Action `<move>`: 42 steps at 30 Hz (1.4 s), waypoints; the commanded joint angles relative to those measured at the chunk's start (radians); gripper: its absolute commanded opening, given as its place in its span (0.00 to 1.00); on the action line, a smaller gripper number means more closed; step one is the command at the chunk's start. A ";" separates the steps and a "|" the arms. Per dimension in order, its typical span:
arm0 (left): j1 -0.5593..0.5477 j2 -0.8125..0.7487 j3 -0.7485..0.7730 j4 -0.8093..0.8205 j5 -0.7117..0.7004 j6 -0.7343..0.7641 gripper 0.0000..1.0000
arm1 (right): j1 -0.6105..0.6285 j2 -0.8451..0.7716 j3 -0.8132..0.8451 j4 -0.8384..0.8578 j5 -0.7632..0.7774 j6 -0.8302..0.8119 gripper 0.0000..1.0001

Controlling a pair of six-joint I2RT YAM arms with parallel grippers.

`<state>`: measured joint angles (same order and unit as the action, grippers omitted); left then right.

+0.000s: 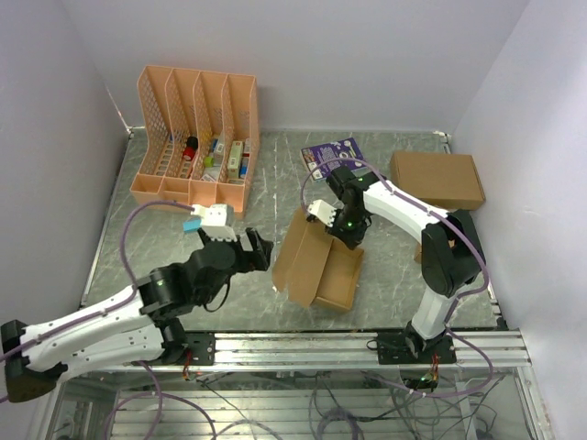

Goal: Fold the paper box

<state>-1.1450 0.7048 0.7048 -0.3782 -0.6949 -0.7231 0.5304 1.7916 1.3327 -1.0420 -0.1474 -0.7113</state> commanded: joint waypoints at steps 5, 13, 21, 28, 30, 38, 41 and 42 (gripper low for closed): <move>0.302 0.170 -0.058 0.266 0.468 -0.065 0.99 | 0.006 -0.009 -0.041 0.077 0.024 0.024 0.04; 0.343 0.367 -0.042 0.400 0.669 -0.059 0.96 | 0.009 -0.015 -0.059 0.104 0.016 0.029 0.06; 0.350 0.513 0.027 0.332 0.682 -0.014 0.47 | 0.010 -0.033 -0.080 0.129 0.001 0.029 0.07; 0.363 0.566 0.047 0.324 0.705 0.002 0.07 | 0.008 -0.075 -0.108 0.165 -0.038 0.028 0.14; 0.366 0.563 0.047 0.319 0.697 0.007 0.07 | 0.007 -0.091 -0.122 0.181 -0.046 0.026 0.16; 0.369 0.564 0.056 0.325 0.714 0.023 0.07 | 0.005 -0.119 -0.172 0.235 -0.082 0.023 0.25; 0.368 0.565 0.055 0.339 0.732 0.030 0.07 | 0.004 -0.117 -0.190 0.254 -0.091 0.024 0.26; 0.369 0.564 0.055 0.342 0.735 0.033 0.07 | 0.003 -0.116 -0.197 0.260 -0.090 0.024 0.26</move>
<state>-0.7860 1.2663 0.7269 -0.0601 -0.0025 -0.7101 0.5358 1.6970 1.1629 -0.8204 -0.2070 -0.6895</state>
